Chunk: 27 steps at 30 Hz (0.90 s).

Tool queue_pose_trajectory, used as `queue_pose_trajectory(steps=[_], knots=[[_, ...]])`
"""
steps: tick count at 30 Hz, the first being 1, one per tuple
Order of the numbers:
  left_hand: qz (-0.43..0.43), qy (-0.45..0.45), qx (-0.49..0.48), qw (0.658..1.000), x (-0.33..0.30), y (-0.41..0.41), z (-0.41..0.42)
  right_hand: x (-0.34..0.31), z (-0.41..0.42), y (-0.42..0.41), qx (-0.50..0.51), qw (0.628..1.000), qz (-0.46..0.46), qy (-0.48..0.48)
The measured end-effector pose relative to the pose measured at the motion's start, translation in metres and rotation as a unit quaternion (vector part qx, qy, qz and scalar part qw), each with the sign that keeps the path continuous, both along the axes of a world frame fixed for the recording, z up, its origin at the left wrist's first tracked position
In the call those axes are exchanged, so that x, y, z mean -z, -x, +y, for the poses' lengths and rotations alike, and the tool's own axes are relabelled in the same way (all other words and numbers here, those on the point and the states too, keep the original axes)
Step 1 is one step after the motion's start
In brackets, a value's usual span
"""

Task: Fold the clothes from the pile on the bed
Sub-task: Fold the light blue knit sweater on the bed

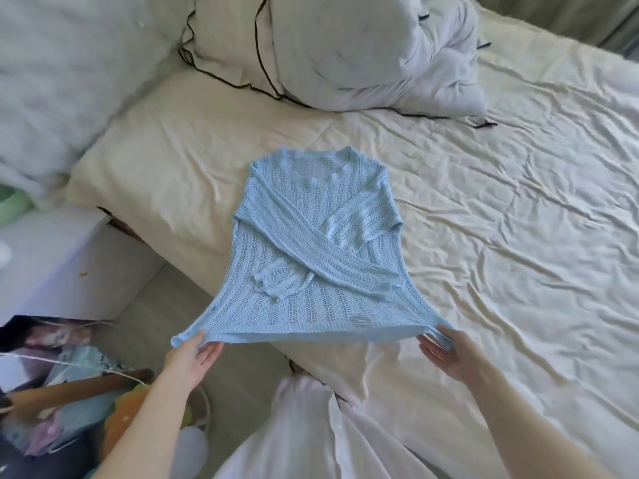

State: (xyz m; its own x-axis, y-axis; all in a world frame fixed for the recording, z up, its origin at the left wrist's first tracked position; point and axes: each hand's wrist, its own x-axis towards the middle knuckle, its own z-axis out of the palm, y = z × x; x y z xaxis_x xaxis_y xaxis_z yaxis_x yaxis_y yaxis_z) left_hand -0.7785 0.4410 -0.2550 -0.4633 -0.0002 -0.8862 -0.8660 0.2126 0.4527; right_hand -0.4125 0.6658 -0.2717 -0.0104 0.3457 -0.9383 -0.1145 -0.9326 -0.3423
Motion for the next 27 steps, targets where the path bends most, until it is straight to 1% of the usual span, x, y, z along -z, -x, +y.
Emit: queue_pose_trajectory(steps=[2, 4, 7, 11, 17, 22, 24, 26, 27], knots=[[0.012, -0.025, -0.003, 1.000, -0.010, 0.010, 0.018, -0.006, 0.015, 0.008, 0.037, 0.999, 0.026, -0.018], [0.028, -0.050, -0.001, 0.998, -0.018, 0.024, 0.037, -0.010, 0.031, 0.020, 0.054, 0.997, 0.048, -0.033], [0.051, -0.091, 0.000, 0.995, -0.025, 0.050, 0.069, -0.013, 0.064, 0.042, 0.088, 0.992, 0.067, -0.061], [0.060, -0.130, -0.012, 0.990, -0.025, 0.089, 0.125, -0.011, 0.123, 0.082, 0.112, 0.987, 0.080, -0.088], [0.067, -0.150, -0.036, 0.986, 0.004, 0.168, 0.240, 0.015, 0.239, 0.158, 0.148, 0.978, 0.116, -0.095], [0.074, -0.186, -0.057, 0.978, 0.031, 0.229, 0.336, 0.044, 0.330, 0.215, 0.201, 0.962, 0.153, -0.101], [0.079, -0.205, -0.063, 0.974, 0.045, 0.248, 0.367, 0.055, 0.359, 0.233, 0.207, 0.958, 0.166, -0.112], [0.093, -0.221, -0.041, 0.970, 0.064, 0.263, 0.389, 0.068, 0.380, 0.246, 0.197, 0.953, 0.185, -0.137], [0.106, -0.225, -0.008, 0.968, 0.075, 0.266, 0.397, 0.075, 0.386, 0.251, 0.187, 0.953, 0.185, -0.154]])
